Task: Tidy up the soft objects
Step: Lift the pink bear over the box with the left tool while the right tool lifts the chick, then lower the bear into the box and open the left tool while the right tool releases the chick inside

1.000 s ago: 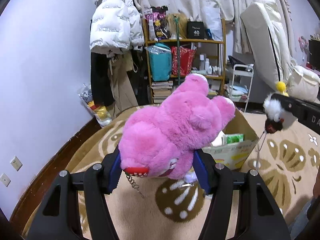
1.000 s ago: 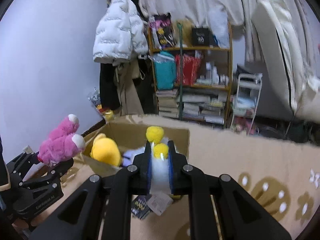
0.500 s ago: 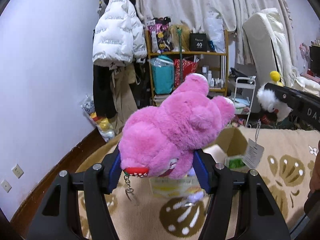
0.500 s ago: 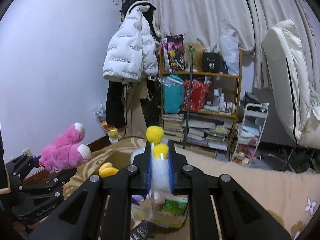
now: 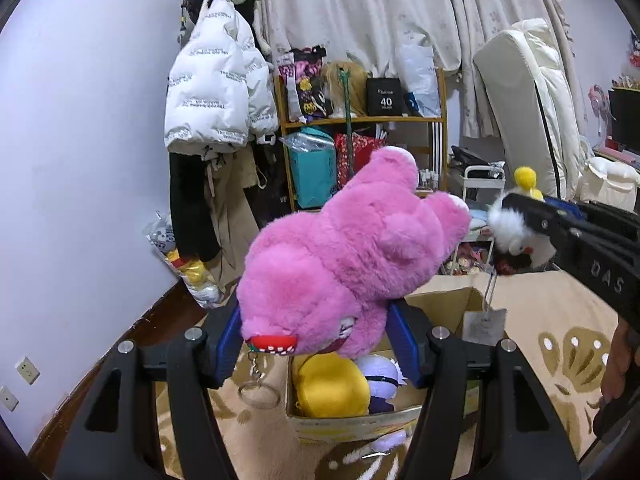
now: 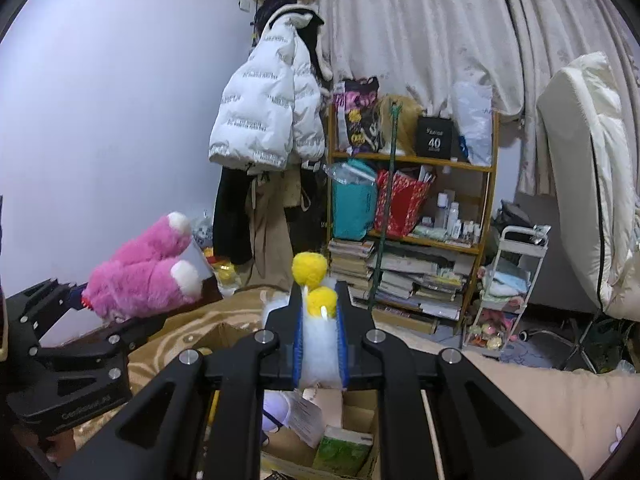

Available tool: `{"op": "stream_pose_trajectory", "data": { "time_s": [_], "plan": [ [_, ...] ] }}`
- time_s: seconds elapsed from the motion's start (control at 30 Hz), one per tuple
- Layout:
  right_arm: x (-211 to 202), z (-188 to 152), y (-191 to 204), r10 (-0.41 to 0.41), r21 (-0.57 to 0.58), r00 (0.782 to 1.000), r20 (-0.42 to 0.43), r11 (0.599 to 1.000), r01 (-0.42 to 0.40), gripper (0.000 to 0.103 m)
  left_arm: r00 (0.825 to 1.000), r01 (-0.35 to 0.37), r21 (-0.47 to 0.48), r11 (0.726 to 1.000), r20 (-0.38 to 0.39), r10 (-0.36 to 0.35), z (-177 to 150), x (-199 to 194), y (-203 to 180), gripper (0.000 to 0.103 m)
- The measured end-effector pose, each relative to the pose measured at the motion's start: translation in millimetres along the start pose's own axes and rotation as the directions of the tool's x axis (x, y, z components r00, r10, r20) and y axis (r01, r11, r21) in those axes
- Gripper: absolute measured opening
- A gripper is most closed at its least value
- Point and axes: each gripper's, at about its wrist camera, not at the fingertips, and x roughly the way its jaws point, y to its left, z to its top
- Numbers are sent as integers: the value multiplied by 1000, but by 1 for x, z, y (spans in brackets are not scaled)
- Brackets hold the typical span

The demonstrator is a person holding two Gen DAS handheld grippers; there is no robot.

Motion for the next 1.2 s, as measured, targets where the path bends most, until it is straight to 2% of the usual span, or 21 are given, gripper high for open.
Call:
{"op": "stream_pose_trajectory", "data": {
  "time_s": [0.23, 0.4, 0.57, 0.77, 0.8, 0.97, 1.2],
  "plan": [
    [25, -28, -4, 18, 10, 997, -80, 1000, -17, 14, 998, 6, -21, 1000, -56, -7, -15, 31, -2, 63],
    [45, -49, -9, 16, 29, 988, -156, 1000, -12, 15, 994, 24, -2, 1000, -106, -24, -27, 50, -10, 64],
    [56, -62, -14, 38, 68, 976, -212, 997, -24, 15, 984, 69, -3, 998, -166, -69, -37, 63, -16, 64],
    [61, -72, -17, 61, 101, 966, -253, 994, -37, 16, 977, 73, 16, 997, -202, -68, -48, 68, -22, 65],
    [62, -74, -17, 65, 105, 963, -261, 994, -39, 16, 977, 70, 21, 997, -206, -64, -48, 68, -22, 66],
    [61, -80, -19, 99, 145, 956, -275, 988, -60, 17, 979, 58, 1, 998, -198, -57, -50, 66, -18, 84],
    [58, -81, -20, 106, 158, 956, -273, 985, -65, 17, 978, 52, -46, 998, -198, -60, -53, 60, -8, 90]
  ]
}}
